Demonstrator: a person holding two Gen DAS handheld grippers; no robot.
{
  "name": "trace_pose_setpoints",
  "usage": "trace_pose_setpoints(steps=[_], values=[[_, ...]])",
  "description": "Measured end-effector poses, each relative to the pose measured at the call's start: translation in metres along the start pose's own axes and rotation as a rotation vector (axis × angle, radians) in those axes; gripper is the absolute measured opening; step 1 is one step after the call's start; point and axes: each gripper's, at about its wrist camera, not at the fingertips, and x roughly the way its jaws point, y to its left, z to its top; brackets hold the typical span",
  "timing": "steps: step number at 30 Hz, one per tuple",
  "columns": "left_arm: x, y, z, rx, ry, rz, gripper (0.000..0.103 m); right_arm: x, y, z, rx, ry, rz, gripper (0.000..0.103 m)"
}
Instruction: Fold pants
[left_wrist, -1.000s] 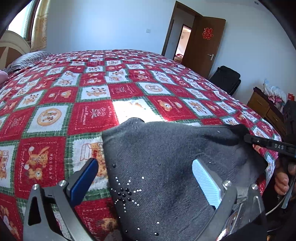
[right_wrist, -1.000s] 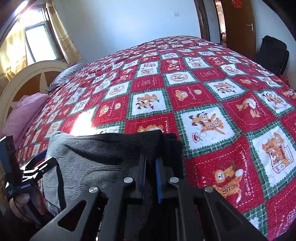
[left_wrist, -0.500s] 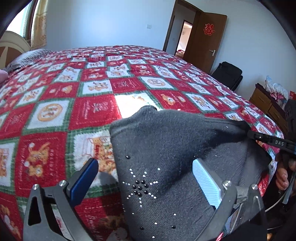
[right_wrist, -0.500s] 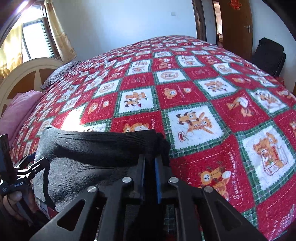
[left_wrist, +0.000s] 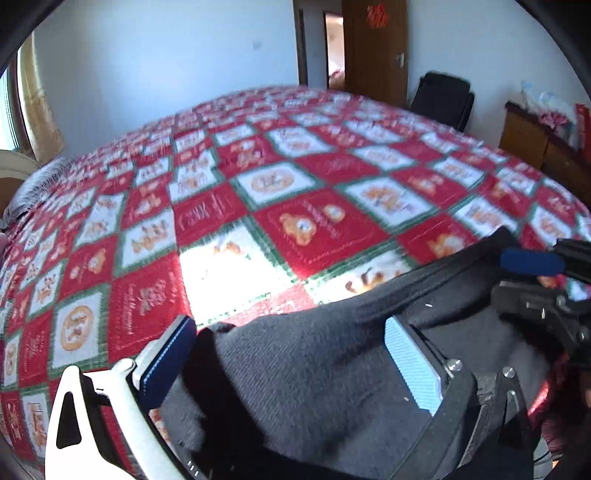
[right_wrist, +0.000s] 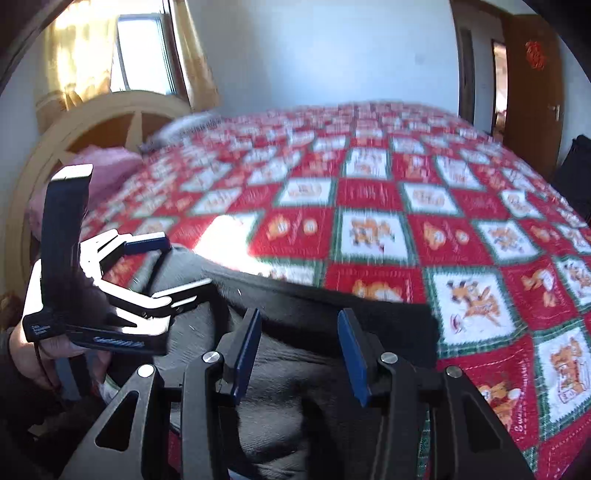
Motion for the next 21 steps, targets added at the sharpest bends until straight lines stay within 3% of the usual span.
trace_pose_setpoints(steps=[1,2,6,11,15,18,21], values=[[0.005,0.003,0.001,-0.024,0.013,-0.018,0.103,0.012,-0.011,0.001,0.041,0.037,-0.026,0.045],[0.008,0.008,0.002,-0.064,0.017,-0.044,0.103,0.020,-0.022,0.002,0.074,0.049,0.005,0.045],[0.003,0.011,0.000,-0.100,0.016,-0.063,0.103,0.014,-0.029,0.003,0.099,0.025,0.052,0.045],[-0.039,0.011,-0.019,-0.112,-0.069,-0.093,0.103,-0.027,-0.027,-0.013,0.087,-0.027,0.005,0.046],[-0.064,0.015,-0.044,-0.099,-0.100,-0.093,0.103,-0.061,-0.014,-0.039,0.008,-0.013,0.035,0.046],[-0.060,0.017,-0.058,-0.095,-0.084,-0.083,0.103,-0.058,-0.006,-0.064,-0.045,0.069,0.005,0.046],[-0.039,0.018,-0.069,-0.105,-0.021,-0.079,0.103,-0.049,-0.010,-0.077,-0.058,0.089,-0.024,0.045]])
